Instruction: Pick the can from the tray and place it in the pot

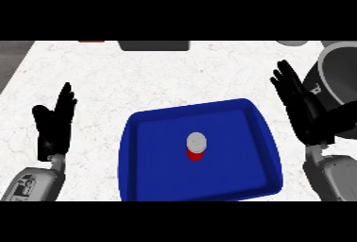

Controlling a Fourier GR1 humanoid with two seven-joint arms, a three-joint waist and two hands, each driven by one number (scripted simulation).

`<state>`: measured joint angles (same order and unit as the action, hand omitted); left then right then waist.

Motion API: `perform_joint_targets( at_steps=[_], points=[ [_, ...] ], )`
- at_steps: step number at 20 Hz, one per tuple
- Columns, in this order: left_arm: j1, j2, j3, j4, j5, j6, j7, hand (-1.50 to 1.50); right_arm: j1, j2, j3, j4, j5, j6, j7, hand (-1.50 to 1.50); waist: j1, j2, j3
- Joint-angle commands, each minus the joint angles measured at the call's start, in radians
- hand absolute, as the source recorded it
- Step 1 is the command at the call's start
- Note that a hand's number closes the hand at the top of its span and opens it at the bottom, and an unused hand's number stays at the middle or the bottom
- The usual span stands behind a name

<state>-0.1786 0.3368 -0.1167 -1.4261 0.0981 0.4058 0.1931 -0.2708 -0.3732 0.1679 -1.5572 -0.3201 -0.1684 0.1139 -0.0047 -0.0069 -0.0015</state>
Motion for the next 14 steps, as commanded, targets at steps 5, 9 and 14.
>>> perform_joint_targets(
  at_steps=[5, 9, 14],
  points=[
    [0.043, -0.065, -0.024, -0.1, 0.018, -0.025, -0.171, 0.0, -0.018, -0.065, -0.085, -0.273, 0.109, 0.05, -0.423, 1.5, -0.024, -0.021, 0.003],
    [0.073, -0.114, -0.033, -0.129, 0.052, -0.035, -0.22, 0.0, 0.185, -0.076, -0.177, -0.207, 0.357, -0.277, -0.372, -1.5, -0.071, -0.011, -0.001],
    [0.129, -0.146, -0.064, -0.135, 0.064, -0.087, -0.319, 0.0, 0.406, 0.109, 0.042, -0.363, 0.457, -0.306, -0.769, -1.5, -0.022, 0.001, 0.002]
  ],
)
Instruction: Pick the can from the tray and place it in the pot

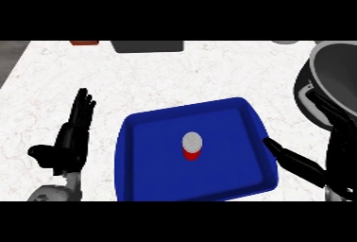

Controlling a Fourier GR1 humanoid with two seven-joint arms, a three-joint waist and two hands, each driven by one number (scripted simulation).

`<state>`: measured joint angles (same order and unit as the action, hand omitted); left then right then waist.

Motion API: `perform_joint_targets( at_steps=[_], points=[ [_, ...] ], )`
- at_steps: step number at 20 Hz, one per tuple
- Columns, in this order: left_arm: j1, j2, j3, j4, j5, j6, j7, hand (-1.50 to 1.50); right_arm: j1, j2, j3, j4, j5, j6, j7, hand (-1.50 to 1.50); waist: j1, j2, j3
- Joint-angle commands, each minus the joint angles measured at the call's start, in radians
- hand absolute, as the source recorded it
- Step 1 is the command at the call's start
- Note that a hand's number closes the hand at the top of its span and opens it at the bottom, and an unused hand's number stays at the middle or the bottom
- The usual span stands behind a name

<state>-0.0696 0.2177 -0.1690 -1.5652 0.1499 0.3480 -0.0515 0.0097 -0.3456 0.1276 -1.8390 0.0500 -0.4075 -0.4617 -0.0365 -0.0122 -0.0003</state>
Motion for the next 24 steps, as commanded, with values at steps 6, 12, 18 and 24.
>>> perform_joint_targets(
  at_steps=[6, 12, 18, 24],
  points=[
    [0.084, -0.016, -0.033, -0.079, -0.008, -0.039, -0.038, 0.0, 0.382, 0.054, 0.246, -0.263, 0.302, -0.124, -0.145, -1.5, 0.027, 0.008, 0.0],
    [0.071, -0.036, -0.01, 0.004, 0.007, -0.047, -0.101, 0.0, 0.46, -0.045, 0.328, -0.253, 0.642, -0.056, 0.199, -1.5, 0.022, 0.013, -0.007],
    [0.048, -0.045, -0.027, 0.0, -0.013, -0.042, -0.085, 0.0, 0.435, -0.047, 0.396, -0.336, 0.892, 0.167, 0.562, -1.5, 0.037, 0.015, -0.005],
    [0.025, -0.04, -0.002, 0.014, -0.006, -0.077, -0.078, 0.0, 0.214, 0.167, 0.51, -0.252, 1.036, 0.371, 0.808, -1.5, 0.041, 0.013, -0.001]
  ],
)
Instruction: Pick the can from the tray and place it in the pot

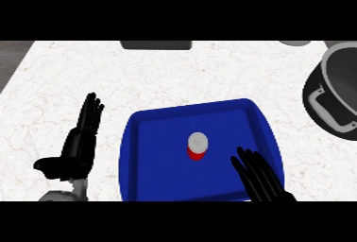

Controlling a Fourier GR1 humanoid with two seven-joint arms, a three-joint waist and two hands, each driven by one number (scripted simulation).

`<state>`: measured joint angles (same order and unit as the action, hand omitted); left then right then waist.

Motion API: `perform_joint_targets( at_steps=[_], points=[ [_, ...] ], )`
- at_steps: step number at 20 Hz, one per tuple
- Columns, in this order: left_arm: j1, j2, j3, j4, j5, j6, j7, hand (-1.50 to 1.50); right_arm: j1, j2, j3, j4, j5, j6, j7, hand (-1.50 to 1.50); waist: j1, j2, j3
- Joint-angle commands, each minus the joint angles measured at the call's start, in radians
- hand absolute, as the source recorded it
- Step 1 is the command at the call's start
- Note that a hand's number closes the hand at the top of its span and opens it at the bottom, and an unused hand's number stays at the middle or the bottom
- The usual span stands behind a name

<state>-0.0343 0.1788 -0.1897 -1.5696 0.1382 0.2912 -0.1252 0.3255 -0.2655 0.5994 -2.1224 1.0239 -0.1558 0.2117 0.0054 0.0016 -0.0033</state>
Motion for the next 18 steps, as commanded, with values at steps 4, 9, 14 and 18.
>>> perform_joint_targets(
  at_steps=[4, 9, 14, 18],
  points=[
    [0.068, -0.029, -0.021, -0.029, -0.045, 0.006, -0.043, 0.0, -0.182, 0.211, 0.103, 0.151, 0.154, 0.143, 0.223, -1.5, -0.001, -0.002, 0.003],
    [0.023, -0.05, -0.018, -0.038, -0.051, 0.011, 0.023, 0.0, -0.211, 0.205, 0.034, 0.188, 0.131, 0.256, 0.282, -1.5, -0.005, -0.002, 0.003],
    [-0.009, -0.047, 0.042, 0.02, -0.048, -0.036, 0.004, 0.0, -0.241, 0.245, 0.023, 0.351, 0.115, 0.164, 0.219, -1.5, -0.005, -0.002, 0.003],
    [0.02, -0.042, 0.065, -0.039, -0.056, -0.066, 0.041, 0.0, -0.284, 0.247, 0.005, 0.359, 0.119, 0.178, 0.233, -1.5, -0.005, -0.002, 0.003]
  ],
)
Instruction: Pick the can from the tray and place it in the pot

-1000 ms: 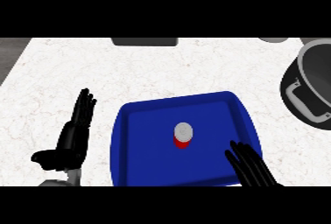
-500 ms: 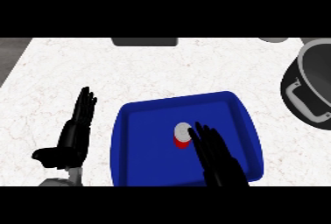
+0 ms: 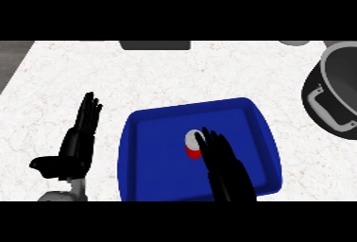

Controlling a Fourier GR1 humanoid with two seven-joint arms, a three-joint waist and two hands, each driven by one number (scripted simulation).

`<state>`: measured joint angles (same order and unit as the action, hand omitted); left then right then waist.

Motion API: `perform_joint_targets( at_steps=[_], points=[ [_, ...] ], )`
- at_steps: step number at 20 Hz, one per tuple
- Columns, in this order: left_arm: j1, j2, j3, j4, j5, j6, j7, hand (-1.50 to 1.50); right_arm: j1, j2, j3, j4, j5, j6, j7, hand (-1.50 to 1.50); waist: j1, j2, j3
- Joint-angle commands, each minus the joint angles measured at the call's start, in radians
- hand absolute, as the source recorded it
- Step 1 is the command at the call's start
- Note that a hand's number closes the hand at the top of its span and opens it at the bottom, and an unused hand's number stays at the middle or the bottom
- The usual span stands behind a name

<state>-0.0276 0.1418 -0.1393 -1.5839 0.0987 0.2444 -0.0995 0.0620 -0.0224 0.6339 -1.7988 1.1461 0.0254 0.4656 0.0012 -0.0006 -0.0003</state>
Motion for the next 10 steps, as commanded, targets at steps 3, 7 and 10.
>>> perform_joint_targets(
  at_steps=[3, 7, 10],
  points=[
    [0.036, -0.023, 0.014, -0.027, -0.017, -0.027, -0.006, 0.0, -0.077, 0.021, -0.054, 0.089, -0.018, -0.011, -0.01, -1.5, 0.001, 0.0, 0.0],
    [0.018, -0.033, 0.011, -0.015, -0.056, -0.016, -0.003, 0.0, -0.081, 0.016, -0.093, 0.217, -0.03, -0.113, -0.098, -1.5, 0.001, 0.0, 0.0],
    [0.076, -0.015, 0.022, -0.063, -0.034, -0.067, -0.005, 0.0, -0.1, 0.022, -0.073, 0.215, -0.023, -0.093, -0.038, -1.5, 0.002, 0.0, 0.0]
  ],
)
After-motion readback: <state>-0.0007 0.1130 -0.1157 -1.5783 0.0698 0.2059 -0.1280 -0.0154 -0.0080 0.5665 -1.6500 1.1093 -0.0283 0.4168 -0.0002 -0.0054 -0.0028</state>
